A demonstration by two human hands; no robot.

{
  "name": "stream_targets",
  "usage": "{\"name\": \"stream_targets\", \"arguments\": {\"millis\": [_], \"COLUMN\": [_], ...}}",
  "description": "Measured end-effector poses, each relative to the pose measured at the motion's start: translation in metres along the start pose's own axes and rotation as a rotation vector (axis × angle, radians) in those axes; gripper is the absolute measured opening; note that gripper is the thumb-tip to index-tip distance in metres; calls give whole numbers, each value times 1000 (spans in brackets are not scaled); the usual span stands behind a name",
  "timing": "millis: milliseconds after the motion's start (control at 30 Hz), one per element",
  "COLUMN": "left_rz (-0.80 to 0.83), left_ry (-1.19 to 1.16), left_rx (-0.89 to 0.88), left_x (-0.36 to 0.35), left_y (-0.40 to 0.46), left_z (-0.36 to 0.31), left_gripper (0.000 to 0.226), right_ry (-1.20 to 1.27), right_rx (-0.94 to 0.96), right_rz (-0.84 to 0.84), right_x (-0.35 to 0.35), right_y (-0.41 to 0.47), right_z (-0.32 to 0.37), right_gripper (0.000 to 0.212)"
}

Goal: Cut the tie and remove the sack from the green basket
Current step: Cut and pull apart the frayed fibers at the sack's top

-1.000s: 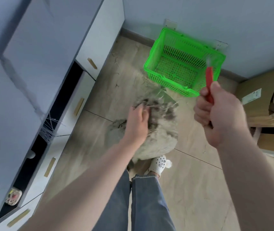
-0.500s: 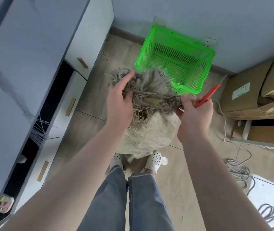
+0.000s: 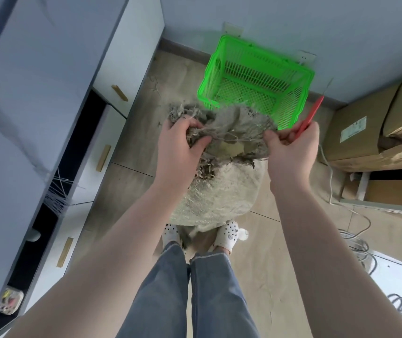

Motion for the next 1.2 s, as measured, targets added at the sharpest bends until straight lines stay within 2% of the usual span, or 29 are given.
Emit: {"name": "stream_targets", "arguments": {"millis": [100,233,333,433,500,633,833,1033,1133,1200], "left_rz": [-39,-52,-41,-47,-53,-55,-27,360,390,357], "left_ry": [19,-94,-194,-258,-257,-230,-267,-377,-337,-211], "left_rx": [-55,44,122,166,164,139,149,143,160,160], "left_x": [0,1,0,-3,-4,-3,-5,-22,-29,-30], "left_y": [2,-4,-5,-5,-6,-8,-11,-16,-13,-9], "left_z": [-4,-5,0,1,0,-3,0,-12,-9,-4], "left_gripper": [19,17,18,18,18,17,16,11,15,31], "right_ry": [-37,-175,-251,-192,-173,-132,3,4,-29,-6], "right_rx": [-1,5,41,-178,-328,-437,-451,-317,-276,-282], "right_rz": [7,132,289,623,719,722,651,592,552,531], "right_x": [2,12,18,7,2,-5,-17,-15,-8,-2], "right_y": [-1,-3,-21,-52,-66,-68,-62,-57,-51,-48], "right_z": [-2,9,23,19,11,3,6,14,15,19], "right_gripper": [40,25,40,42,40,36,36,42,40,40]}}
Point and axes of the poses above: each hand's wrist, its own y-axis towards the middle knuckle, its own x-axis out of the back of the hand, z = x × y, the point moved 4 cm from there along y, towards the middle knuckle, and after that the axes turned 4 degrees about x, right-handed, at the moved point
